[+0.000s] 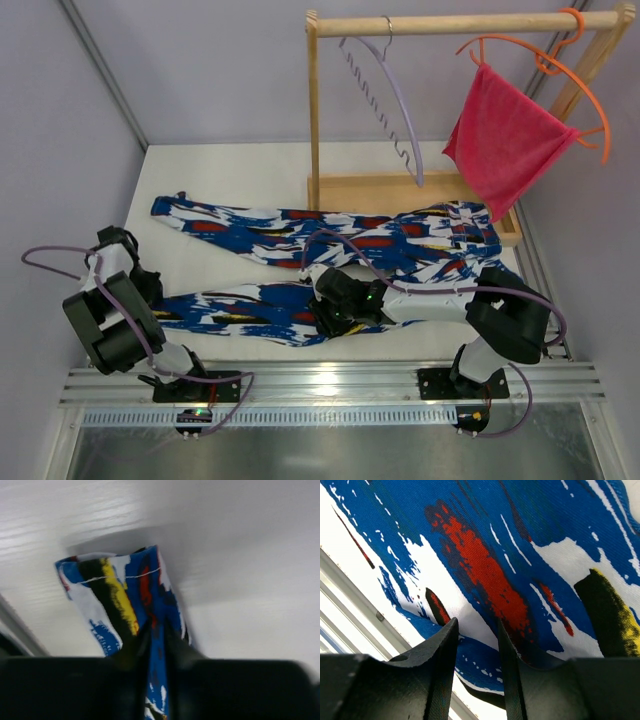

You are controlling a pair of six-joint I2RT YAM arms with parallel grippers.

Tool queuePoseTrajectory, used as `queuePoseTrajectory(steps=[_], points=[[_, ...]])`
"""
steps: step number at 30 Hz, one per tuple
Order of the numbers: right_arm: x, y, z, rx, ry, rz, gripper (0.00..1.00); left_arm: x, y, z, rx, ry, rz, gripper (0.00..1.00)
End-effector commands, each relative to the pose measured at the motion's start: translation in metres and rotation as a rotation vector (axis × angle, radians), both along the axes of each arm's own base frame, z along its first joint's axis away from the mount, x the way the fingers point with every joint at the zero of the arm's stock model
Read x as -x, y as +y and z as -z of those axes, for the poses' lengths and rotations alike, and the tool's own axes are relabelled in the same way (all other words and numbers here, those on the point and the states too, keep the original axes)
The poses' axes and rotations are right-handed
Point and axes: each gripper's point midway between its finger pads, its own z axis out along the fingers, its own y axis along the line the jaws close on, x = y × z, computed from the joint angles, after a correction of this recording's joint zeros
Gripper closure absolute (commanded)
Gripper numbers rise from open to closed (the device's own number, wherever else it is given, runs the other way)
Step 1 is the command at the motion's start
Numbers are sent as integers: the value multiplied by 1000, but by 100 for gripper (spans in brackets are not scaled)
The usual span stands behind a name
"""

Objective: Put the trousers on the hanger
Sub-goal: Fold the trousers

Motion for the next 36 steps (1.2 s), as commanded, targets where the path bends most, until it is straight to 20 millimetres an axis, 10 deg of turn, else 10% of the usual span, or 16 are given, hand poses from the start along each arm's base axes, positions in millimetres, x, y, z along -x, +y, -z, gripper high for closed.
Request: queuePoseTrajectory(steps=[1,6,9,14,22,36], points=[[-4,7,-10,-36,-21,31,60,-33,-2,7,39,-132,57,98],[-3,10,-12,-36,-24,34,60,-63,-3,-16,55,-250,72,100],[-3,11,-9,-30,-23,36,60,-48,13,-36,-47,-159,74,100],[-2,15,-10,-38,-20,31,60,6,39,-53,-173,-4,-51,41],[6,12,-1,-26,0,-3,59,40,32,-27,-73,-95,-212,41],[0,14,-14,-37,-33,6,60,42,41,2,-65,-18,-222,44]])
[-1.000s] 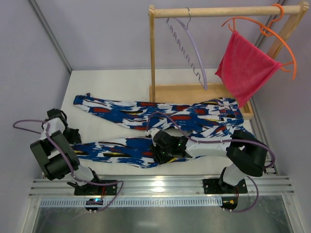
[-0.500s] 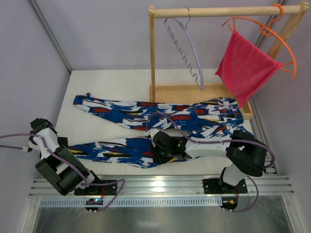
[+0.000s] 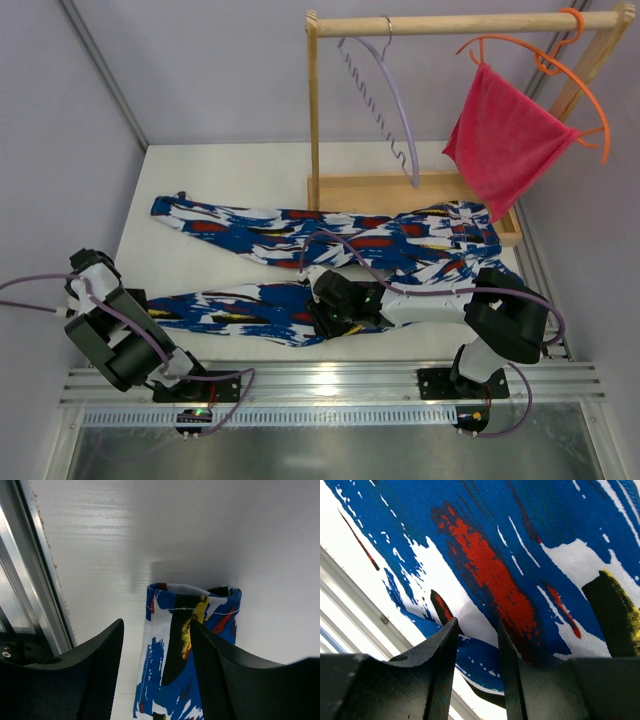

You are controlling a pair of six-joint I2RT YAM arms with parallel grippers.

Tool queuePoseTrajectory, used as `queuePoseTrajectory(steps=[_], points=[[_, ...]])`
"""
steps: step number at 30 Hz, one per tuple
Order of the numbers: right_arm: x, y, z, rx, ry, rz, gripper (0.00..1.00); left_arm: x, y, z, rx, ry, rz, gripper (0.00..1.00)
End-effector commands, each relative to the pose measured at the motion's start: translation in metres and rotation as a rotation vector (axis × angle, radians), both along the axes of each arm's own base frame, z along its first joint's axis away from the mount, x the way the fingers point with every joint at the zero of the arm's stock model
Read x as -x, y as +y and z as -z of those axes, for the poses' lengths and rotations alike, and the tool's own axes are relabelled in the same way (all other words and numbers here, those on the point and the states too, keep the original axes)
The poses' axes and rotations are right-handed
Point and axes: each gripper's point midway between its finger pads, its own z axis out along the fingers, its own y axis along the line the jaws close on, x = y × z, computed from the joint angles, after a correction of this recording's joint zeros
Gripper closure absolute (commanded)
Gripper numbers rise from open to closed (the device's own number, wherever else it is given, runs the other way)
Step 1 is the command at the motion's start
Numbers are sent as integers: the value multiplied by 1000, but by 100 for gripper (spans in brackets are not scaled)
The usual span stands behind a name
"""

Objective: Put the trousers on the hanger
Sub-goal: Fold the trousers

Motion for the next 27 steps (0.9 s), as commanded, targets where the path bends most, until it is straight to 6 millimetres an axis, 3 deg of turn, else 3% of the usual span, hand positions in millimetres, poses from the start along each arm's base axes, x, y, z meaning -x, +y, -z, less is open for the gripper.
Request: queuePoseTrajectory(steps=[1,5,8,9,13,18,21,26,27], points=[[-4,8,-13,-27,-31,-1,60,-3,10,6,-33,0,-10,45],[-5,9,-14,-20,-33,-7,60,-4,7,16,-29,-9,-12,50],[-8,8,-17,-14,-46,0,59,-4,8,22,-36,-15,3,65],[-9,8,-19,-17,-50,3,60,-6,9,23,-34,-19,2,80],[-8,8,-21,-24,-52,5,59,-16,12,17,-34,-53,25,97],[-9,9,-19,-21,-49,7,60,-37,21,-11,-82,-161,32,99],[-12,13,-22,-29,-52,10,60,-70,18,-36,-87,-313,60,100],[-13,17,-19,-15,-51,-1,59,-108,4,-61,-81,-325,155,92],[-13,17,-19,-13,-50,-1,59,-120,6,-71,-97,-347,173,99]])
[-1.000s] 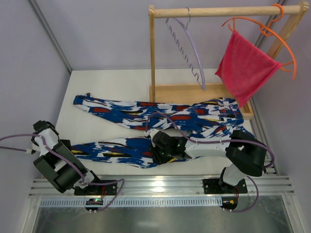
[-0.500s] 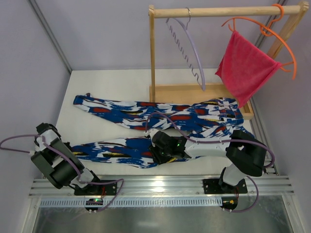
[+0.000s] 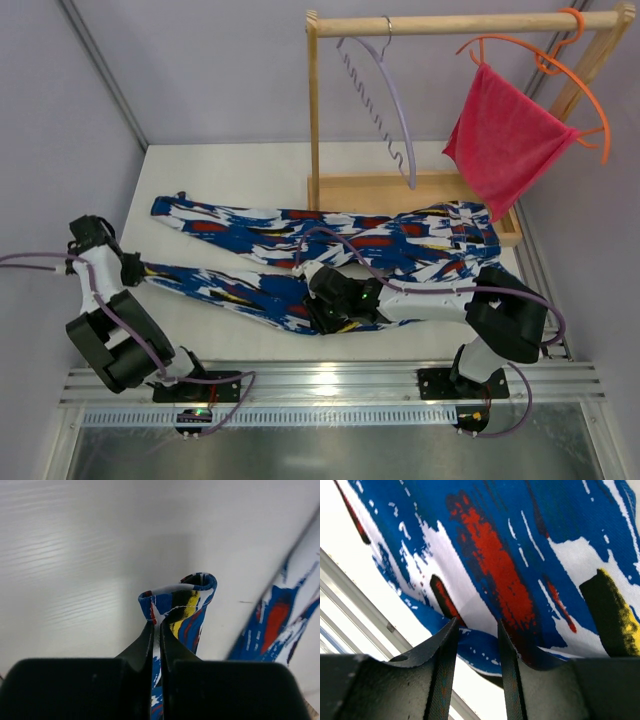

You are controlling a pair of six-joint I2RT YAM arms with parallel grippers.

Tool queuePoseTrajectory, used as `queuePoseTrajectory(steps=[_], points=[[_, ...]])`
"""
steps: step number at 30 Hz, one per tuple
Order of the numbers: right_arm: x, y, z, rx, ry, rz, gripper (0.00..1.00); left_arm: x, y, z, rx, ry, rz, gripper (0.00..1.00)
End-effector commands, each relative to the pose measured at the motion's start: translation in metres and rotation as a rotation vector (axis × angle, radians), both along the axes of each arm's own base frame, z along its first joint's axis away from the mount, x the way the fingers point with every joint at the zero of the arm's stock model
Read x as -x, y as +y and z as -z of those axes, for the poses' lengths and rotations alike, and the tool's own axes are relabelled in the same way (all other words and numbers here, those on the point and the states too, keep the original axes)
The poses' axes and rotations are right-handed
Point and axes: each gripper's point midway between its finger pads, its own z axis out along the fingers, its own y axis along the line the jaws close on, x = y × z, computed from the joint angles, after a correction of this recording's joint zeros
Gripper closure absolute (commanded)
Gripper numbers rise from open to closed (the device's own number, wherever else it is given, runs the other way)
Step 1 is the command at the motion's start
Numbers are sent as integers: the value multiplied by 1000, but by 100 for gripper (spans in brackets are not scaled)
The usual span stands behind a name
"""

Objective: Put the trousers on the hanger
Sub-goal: Fold the trousers

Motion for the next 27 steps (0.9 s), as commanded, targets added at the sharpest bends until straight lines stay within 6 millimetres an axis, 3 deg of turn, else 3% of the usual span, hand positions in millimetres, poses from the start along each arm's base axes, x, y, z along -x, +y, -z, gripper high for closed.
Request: queuePoseTrajectory(steps=[1,5,7,9,13,17,23,27], points=[[-5,11,-8,-15,-21,-8,60,-47,-2,-33,-49,-105,70,99],[-5,12,-8,-15,-16,-4,60,-82,-15,-53,-61,-159,150,100],[-5,10,-8,-11,-18,-2,60,-94,-20,-56,-60,-163,204,99],[-3,7,-8,-9,-15,0,60,-98,-24,-48,-33,-147,233,92],[-9,6,-13,-13,-44,23,60,-93,-28,-29,-9,-105,273,84],[-9,6,-17,-29,-44,27,59,-85,-31,-16,2,-73,290,95],[-9,5,-18,-27,-58,21,60,-87,-30,-18,0,-71,299,100],[-10,5,-18,-30,-59,21,59,-68,-17,-35,-69,6,233,100]])
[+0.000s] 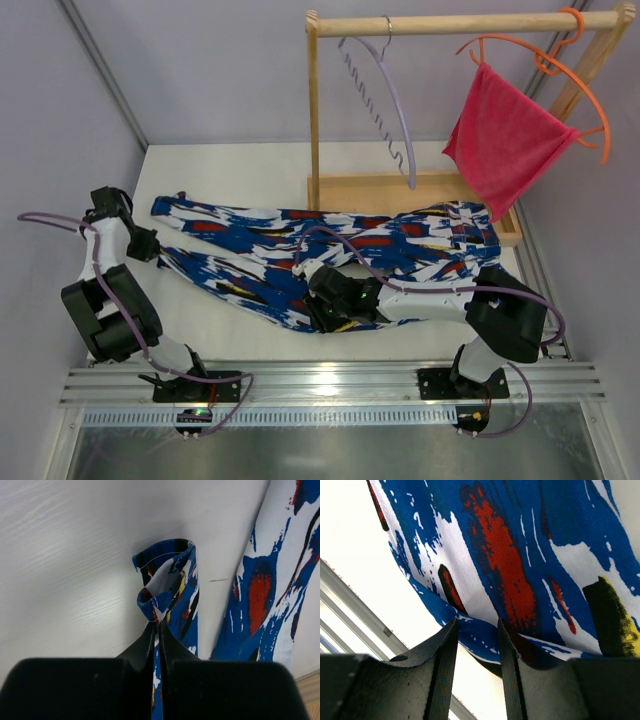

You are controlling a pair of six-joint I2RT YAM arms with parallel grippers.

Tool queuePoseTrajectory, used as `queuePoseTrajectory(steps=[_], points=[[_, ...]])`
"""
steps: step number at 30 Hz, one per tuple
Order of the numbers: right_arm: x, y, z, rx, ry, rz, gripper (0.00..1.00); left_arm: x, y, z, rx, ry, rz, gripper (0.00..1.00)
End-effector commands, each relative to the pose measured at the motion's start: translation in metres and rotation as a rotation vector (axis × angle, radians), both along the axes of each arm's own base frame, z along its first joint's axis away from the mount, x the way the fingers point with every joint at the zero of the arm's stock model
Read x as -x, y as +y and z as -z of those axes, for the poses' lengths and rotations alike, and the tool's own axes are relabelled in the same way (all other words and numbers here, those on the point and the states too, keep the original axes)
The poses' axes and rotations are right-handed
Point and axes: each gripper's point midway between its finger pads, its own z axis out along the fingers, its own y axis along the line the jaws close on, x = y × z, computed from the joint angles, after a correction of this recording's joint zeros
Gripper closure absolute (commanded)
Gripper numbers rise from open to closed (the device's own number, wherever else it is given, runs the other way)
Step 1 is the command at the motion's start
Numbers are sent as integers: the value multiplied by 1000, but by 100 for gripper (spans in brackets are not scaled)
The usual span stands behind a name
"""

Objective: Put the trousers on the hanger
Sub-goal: Fold the trousers

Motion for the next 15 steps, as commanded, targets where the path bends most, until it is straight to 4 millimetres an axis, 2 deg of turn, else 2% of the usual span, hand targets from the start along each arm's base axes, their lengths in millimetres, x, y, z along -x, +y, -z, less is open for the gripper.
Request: queuePoseTrajectory(steps=[1,3,6,7,9,10,12,13,15], points=[[-3,5,-16,-38,-38,-2,60,13,18,-29,-102,35,-54,100],[-3,6,-19,-43,-38,-4,60,21,29,-50,-174,37,-87,100],[-1,6,-21,-47,-30,-11,60,43,27,-65,-211,62,-103,100],[-1,6,-21,-49,-32,-12,60,58,26,-59,-223,104,-119,100],[-1,4,-23,-56,-32,-8,60,71,21,-59,-232,100,-129,100],[1,3,-23,-58,-31,-10,60,81,15,-48,-217,120,-130,100],[3,-1,-24,-64,-31,-4,60,92,9,-44,-210,113,-147,100],[3,-3,-26,-69,-34,-3,60,102,5,-35,-200,141,-158,100],[7,-11,-26,-73,-36,-3,59,108,0,-32,-185,143,-173,100]])
